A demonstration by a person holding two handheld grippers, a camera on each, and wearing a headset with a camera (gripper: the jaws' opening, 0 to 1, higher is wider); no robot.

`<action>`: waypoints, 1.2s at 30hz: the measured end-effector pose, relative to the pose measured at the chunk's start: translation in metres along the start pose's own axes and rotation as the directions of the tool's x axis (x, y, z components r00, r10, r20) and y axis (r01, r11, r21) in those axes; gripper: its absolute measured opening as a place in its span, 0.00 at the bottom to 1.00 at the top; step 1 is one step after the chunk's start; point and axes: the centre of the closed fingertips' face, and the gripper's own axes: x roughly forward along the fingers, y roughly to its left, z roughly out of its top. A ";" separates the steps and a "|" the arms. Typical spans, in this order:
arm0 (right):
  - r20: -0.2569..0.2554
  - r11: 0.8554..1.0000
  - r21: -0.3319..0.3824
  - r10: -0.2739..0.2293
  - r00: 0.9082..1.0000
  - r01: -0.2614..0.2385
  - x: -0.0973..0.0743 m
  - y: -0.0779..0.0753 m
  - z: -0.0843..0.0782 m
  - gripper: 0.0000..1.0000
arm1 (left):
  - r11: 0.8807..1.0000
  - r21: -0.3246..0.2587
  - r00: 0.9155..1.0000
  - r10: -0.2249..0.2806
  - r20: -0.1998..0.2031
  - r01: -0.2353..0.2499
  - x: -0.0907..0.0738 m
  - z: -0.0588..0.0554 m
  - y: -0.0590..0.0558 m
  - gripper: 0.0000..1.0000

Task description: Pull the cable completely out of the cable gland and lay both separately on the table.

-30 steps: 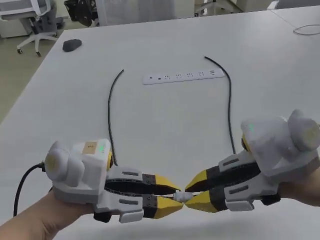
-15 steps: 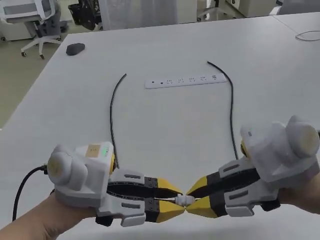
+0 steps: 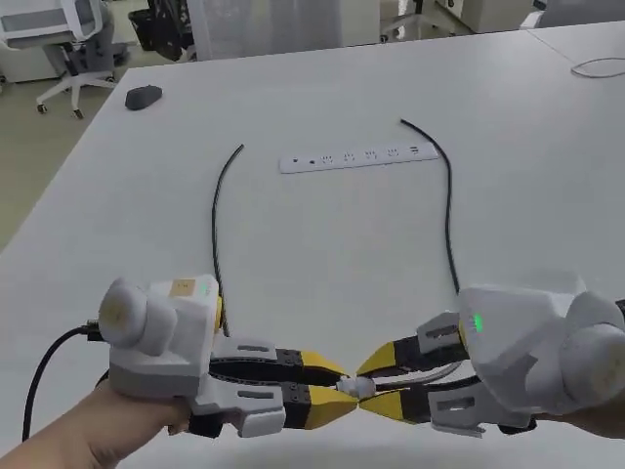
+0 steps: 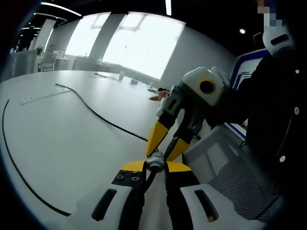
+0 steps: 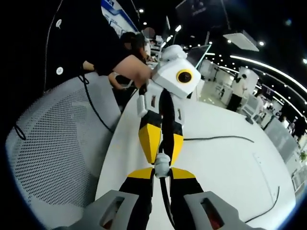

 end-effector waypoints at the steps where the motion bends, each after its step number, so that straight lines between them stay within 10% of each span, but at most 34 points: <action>1: 0.000 1.000 -0.004 -0.002 1.000 0.002 0.000 0.000 0.000 0.07 | 1.000 -0.011 1.000 0.001 -0.002 -0.001 0.000 0.000 0.000 0.15; 6: -0.001 1.000 -0.008 0.003 1.000 -0.003 0.000 0.000 0.000 0.07 | 1.000 0.017 1.000 -0.003 0.000 0.003 -0.001 0.000 -0.001 0.15; 11: -0.011 0.991 0.134 0.027 1.000 -0.025 -0.002 -0.003 0.000 0.08 | 0.990 0.139 1.000 0.005 -0.006 -0.004 -0.002 -0.001 0.000 0.15; 17: 0.146 0.897 0.423 0.071 0.987 -0.127 -0.013 -0.013 0.016 0.06 | 0.976 0.220 1.000 -0.006 -0.005 0.007 -0.007 0.004 -0.003 0.15; 25: 0.204 0.794 0.559 0.149 0.968 -0.240 -0.014 -0.009 0.018 0.15 | 0.954 0.301 1.000 -0.009 0.002 0.008 -0.010 0.014 -0.008 0.15; 30: 0.200 0.788 0.564 0.162 0.966 -0.249 -0.009 -0.008 0.016 0.10 | 0.942 0.336 1.000 -0.015 -0.012 0.019 -0.009 0.013 -0.011 0.15; 31: 0.197 0.787 0.566 0.161 0.967 -0.246 -0.008 -0.009 0.016 0.10 | 0.920 0.392 1.000 0.004 -0.011 0.001 -0.009 0.016 -0.009 0.15; 36: 0.209 0.763 0.582 0.193 0.959 -0.281 -0.007 -0.004 0.015 0.09 | 0.922 0.386 1.000 -0.013 -0.023 0.021 -0.008 0.015 -0.014 0.15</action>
